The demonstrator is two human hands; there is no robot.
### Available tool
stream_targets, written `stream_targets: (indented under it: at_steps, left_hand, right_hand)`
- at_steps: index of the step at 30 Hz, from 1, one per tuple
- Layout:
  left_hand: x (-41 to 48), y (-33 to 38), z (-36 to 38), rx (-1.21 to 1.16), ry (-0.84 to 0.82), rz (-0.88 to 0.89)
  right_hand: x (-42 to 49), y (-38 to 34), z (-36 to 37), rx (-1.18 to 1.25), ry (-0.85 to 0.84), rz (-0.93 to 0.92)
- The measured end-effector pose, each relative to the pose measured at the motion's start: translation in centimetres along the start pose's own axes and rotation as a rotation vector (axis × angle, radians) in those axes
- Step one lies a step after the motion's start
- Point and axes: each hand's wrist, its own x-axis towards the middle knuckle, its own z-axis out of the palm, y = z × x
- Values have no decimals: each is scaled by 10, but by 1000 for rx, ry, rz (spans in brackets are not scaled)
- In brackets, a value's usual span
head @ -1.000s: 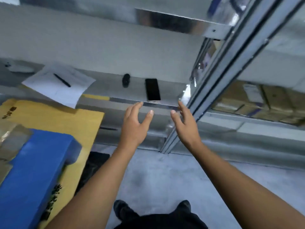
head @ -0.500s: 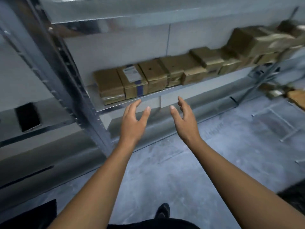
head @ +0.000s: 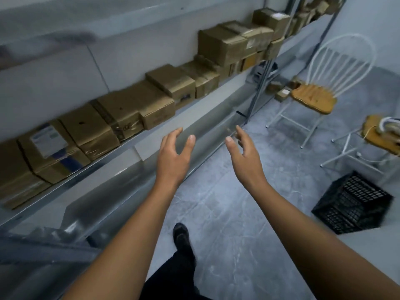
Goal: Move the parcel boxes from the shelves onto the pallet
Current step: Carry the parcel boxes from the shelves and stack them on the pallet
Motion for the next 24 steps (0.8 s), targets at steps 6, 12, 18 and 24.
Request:
stream_targets:
  at_steps: [6, 12, 18, 24]
  left_hand:
    - [91, 3, 81, 7, -72, 14]
    - [200, 23, 152, -62, -81, -20]
    - [288, 40, 198, -87, -28, -13]
    - [360, 42, 240, -48, 59, -65]
  right_hand:
    - [97, 26, -33, -8, 67, 25]
    - [211, 30, -66, -76, 77, 43]
    - [316, 27, -83, -75, 79, 5]
    - [406, 48, -85, -60, 25, -3]
